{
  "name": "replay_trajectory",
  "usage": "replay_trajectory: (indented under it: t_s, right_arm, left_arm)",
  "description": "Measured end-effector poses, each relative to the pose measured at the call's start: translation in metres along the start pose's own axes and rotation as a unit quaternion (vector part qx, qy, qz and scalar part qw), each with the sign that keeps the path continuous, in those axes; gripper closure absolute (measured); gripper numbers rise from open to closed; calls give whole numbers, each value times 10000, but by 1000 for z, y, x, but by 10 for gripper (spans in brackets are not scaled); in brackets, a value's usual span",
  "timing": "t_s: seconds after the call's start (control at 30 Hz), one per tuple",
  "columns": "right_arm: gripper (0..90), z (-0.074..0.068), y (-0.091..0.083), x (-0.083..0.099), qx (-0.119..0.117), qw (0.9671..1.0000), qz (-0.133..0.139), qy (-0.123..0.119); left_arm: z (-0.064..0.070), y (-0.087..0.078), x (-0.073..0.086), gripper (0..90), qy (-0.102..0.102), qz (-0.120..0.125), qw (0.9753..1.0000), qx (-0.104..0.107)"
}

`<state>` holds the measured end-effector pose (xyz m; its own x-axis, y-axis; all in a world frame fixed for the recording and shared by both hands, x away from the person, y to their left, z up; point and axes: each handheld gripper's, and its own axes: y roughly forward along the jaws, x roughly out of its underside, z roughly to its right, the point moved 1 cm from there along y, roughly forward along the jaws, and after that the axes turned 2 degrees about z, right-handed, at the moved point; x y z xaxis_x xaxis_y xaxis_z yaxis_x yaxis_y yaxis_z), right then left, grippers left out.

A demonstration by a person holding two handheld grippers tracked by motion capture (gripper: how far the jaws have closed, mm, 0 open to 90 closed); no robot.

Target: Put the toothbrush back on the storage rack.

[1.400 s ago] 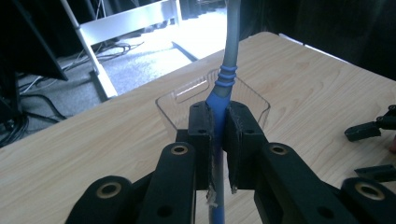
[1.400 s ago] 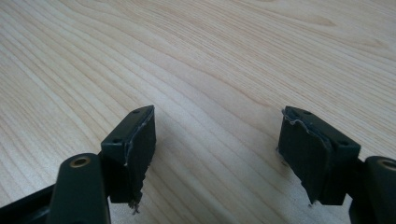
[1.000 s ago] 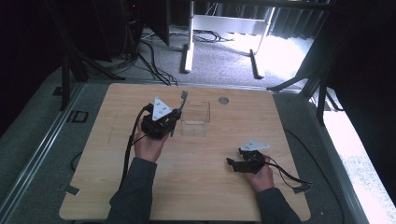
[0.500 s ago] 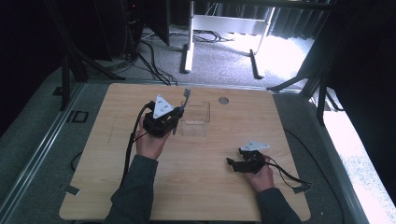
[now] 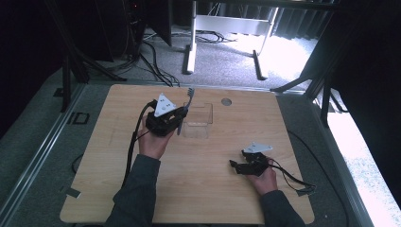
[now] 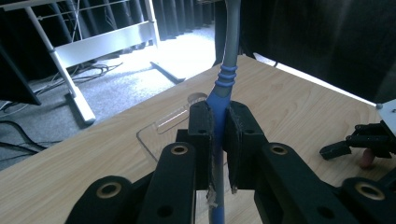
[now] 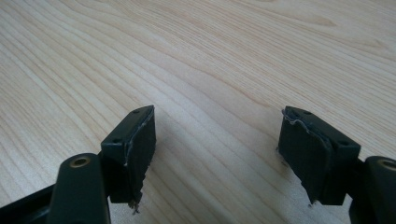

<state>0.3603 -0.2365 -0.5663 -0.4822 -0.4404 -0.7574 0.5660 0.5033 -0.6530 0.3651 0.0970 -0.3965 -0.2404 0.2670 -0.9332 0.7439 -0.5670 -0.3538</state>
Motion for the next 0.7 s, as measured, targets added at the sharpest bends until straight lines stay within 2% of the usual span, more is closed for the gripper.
replay_trajectory:
  t_s: [0.7]
  right_arm:
    - [272,0,0,0,-4,10000,0,-4]
  left_arm:
    - [-3,7,-4,816,-141,110,9998,134]
